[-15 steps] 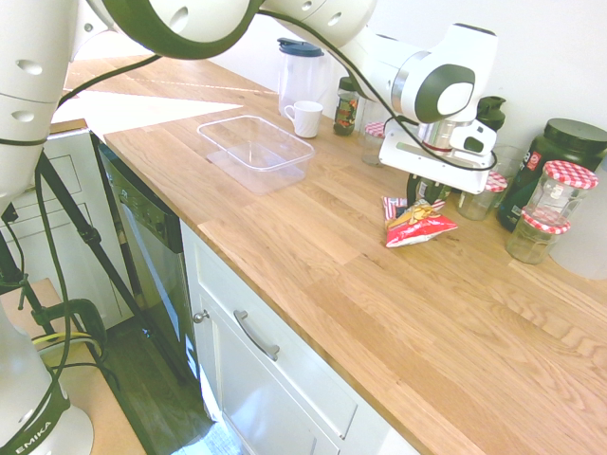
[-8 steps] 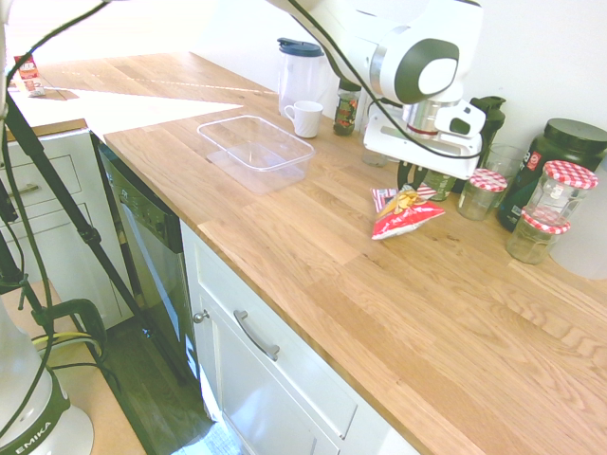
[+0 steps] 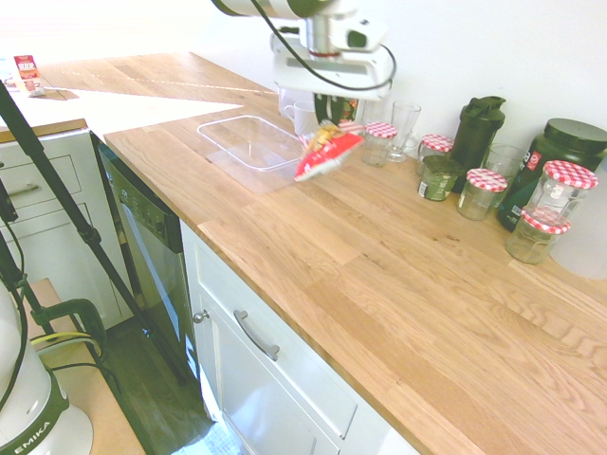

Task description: Put the chip bag into the container

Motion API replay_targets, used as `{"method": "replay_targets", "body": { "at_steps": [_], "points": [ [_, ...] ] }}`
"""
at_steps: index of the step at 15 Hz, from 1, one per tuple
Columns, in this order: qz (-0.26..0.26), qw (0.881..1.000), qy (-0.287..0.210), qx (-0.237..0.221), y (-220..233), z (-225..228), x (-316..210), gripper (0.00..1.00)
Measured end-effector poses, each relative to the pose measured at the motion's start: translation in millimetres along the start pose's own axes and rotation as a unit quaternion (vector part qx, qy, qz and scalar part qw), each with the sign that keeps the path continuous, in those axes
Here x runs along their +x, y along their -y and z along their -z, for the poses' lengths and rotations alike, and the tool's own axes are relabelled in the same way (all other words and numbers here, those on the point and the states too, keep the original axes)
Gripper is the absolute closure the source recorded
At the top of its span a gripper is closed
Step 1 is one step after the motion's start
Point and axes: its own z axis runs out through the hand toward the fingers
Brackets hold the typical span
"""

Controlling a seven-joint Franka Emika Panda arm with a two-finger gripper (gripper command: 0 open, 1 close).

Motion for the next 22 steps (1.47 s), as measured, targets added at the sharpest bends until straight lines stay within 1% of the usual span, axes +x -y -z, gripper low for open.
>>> {"method": "replay_targets", "body": {
  "at_steps": [2, 4, 8, 9, 12, 17, 20, 22],
  "points": [
    [0.018, 1.000, -0.012, -0.013, 47.6, 4.5, -37.2, 1.00],
    [0.032, 0.999, -0.020, -0.030, 92.2, -5.1, -61.1, 1.00],
    [0.047, 0.997, -0.010, -0.063, 158.6, -50.9, -71.4, 1.00],
    [0.049, 0.996, -0.005, -0.070, 169.7, -60.8, -71.0, 0.00],
    [0.053, 0.995, 0.004, -0.087, 187.7, -75.2, -69.1, 0.00],
    [0.047, 0.994, 0.013, -0.103, 189.8, -102.2, -60.6, 0.00],
    [0.043, 0.994, 0.011, -0.103, 189.5, -103.7, -58.7, 0.00],
    [0.035, 0.994, 0.007, -0.099, 190.1, -96.7, -56.2, 0.00]
  ]
}}
